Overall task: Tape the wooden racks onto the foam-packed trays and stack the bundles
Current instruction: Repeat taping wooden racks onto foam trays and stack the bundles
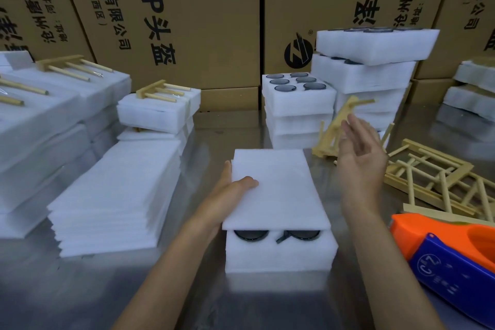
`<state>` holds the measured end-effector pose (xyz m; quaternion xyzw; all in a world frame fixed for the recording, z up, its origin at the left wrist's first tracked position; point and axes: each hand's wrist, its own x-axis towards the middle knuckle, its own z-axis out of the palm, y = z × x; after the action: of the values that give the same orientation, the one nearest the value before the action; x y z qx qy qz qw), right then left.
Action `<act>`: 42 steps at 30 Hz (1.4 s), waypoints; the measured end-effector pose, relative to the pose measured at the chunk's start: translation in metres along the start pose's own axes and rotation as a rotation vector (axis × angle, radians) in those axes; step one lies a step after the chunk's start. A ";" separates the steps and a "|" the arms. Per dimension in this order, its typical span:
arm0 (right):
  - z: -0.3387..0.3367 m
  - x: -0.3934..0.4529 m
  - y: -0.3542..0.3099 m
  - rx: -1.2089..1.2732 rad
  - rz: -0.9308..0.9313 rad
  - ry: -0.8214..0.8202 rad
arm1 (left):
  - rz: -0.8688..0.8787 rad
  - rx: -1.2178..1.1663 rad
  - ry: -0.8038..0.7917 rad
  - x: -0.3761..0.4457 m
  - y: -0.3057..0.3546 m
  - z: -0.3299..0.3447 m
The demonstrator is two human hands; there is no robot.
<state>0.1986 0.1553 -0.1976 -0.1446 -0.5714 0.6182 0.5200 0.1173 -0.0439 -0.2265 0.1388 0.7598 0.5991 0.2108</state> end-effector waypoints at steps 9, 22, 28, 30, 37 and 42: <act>0.001 0.001 -0.032 0.656 0.313 -0.170 | 0.009 -0.005 0.018 -0.002 0.003 0.002; 0.013 -0.027 -0.006 -0.592 0.247 -0.348 | -0.029 -0.116 0.070 -0.004 0.009 0.007; 0.012 -0.018 -0.003 -0.396 0.613 -0.376 | -0.024 -0.084 0.092 -0.005 0.009 0.006; 0.016 -0.017 -0.008 -0.362 0.830 -0.451 | -0.024 -0.084 0.073 -0.006 0.009 0.005; 0.012 -0.017 -0.006 -0.589 0.615 -0.471 | 0.068 0.143 0.327 0.002 0.010 -0.007; 0.012 -0.020 0.009 -0.608 0.515 -0.460 | 0.016 0.067 0.256 0.006 0.004 -0.001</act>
<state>0.1935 0.1344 -0.2099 -0.2869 -0.7728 0.5478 0.1429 0.1116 -0.0412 -0.2236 0.0743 0.7989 0.5880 0.1024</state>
